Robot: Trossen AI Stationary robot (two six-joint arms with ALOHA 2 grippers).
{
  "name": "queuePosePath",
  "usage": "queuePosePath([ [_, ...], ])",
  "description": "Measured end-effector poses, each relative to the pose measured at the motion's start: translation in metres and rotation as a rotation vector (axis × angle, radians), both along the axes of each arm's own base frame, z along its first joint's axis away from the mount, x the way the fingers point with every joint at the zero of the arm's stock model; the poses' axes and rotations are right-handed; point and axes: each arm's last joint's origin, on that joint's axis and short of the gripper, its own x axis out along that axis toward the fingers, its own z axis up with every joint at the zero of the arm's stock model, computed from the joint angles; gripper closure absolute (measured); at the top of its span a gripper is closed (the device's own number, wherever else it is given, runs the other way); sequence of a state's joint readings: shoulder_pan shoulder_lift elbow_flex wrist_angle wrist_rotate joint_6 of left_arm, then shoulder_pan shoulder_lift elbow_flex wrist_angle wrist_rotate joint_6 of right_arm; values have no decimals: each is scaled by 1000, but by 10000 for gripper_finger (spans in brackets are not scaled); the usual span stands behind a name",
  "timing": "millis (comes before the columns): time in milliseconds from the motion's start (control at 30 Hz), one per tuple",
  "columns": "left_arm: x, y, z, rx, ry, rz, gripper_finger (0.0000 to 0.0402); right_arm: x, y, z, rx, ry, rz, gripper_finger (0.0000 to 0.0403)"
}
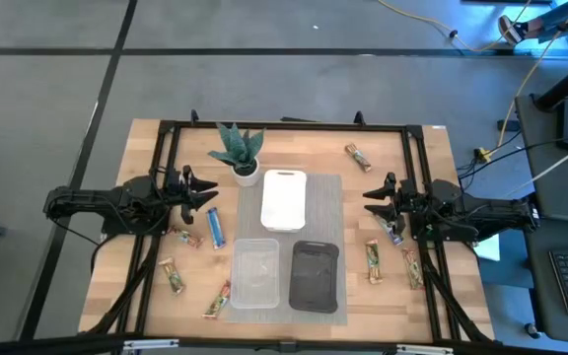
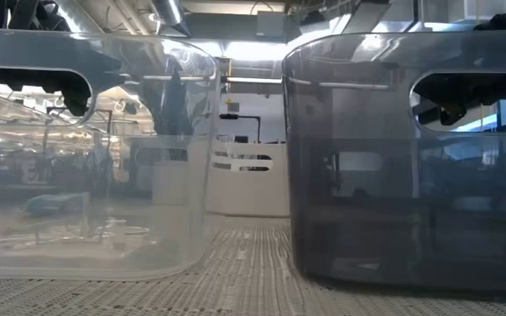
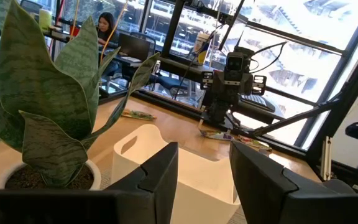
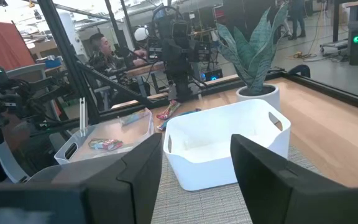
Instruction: Pick and place Granola Bars by type
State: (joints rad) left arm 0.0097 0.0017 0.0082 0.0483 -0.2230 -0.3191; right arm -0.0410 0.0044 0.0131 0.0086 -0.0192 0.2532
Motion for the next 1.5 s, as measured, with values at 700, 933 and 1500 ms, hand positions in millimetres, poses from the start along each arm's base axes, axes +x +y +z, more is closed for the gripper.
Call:
queuePosePath([
  [700, 0, 0, 0, 0, 0, 0, 263, 0, 0, 0, 1, 0, 0, 210],
  [933, 0, 0, 0, 0, 0, 0, 262, 0, -2, 2, -25, -17, -71, 210],
  [1500, 0, 1, 0, 10, 3, 33, 263, 0, -3, 2, 86, -27, -113, 210],
])
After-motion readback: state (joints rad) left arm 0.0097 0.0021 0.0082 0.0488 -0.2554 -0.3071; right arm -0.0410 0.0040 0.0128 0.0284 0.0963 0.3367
